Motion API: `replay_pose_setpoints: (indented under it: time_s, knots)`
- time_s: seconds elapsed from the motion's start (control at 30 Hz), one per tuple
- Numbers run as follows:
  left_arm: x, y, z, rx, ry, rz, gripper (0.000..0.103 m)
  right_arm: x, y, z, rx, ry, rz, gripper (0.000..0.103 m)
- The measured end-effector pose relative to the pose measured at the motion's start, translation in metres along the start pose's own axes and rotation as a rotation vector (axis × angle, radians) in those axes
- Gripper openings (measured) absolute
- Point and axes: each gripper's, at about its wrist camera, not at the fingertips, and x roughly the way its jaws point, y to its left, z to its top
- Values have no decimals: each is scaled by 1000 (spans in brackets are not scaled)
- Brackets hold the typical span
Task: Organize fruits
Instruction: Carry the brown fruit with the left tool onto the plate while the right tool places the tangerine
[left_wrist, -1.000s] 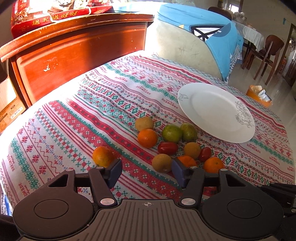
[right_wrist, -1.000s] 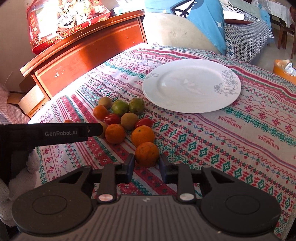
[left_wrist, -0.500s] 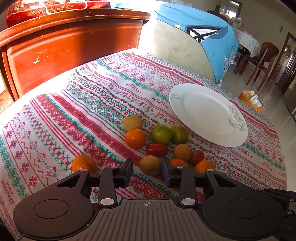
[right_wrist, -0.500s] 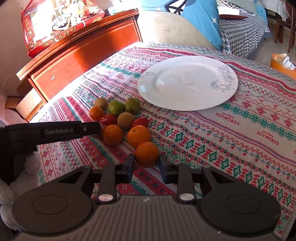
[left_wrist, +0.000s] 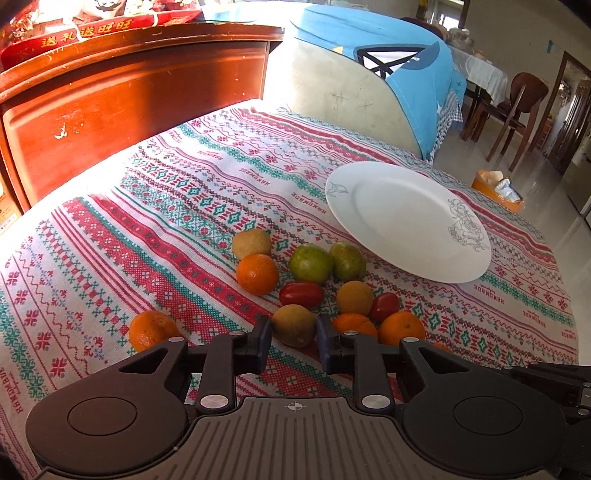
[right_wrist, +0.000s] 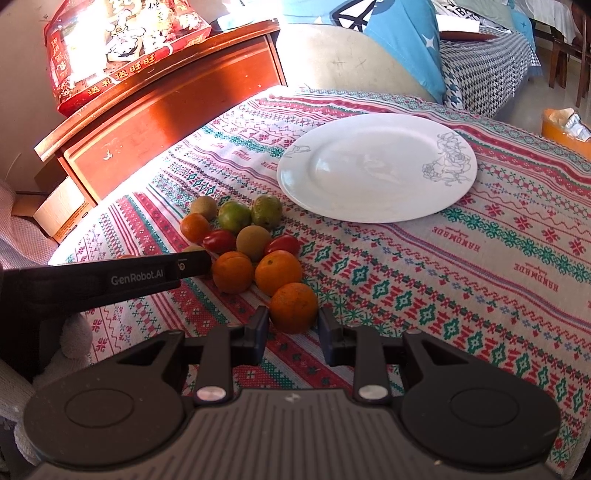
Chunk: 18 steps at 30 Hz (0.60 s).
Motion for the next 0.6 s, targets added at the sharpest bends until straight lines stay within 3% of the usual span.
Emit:
replay_pose_setpoints:
  time_s: [0.2, 0.37, 0.6]
  knots:
    - [-12, 3, 3, -20, -32, 17, 23, -12, 1, 5, 13, -44, 30, 29]
    - [-28, 0, 10, -16, -78, 11, 23, -27, -7, 20, 36, -142, -3, 29]
    - [-37, -19, 36, 21, -116, -81, 23, -37, -32, 54, 100, -246, -47, 29]
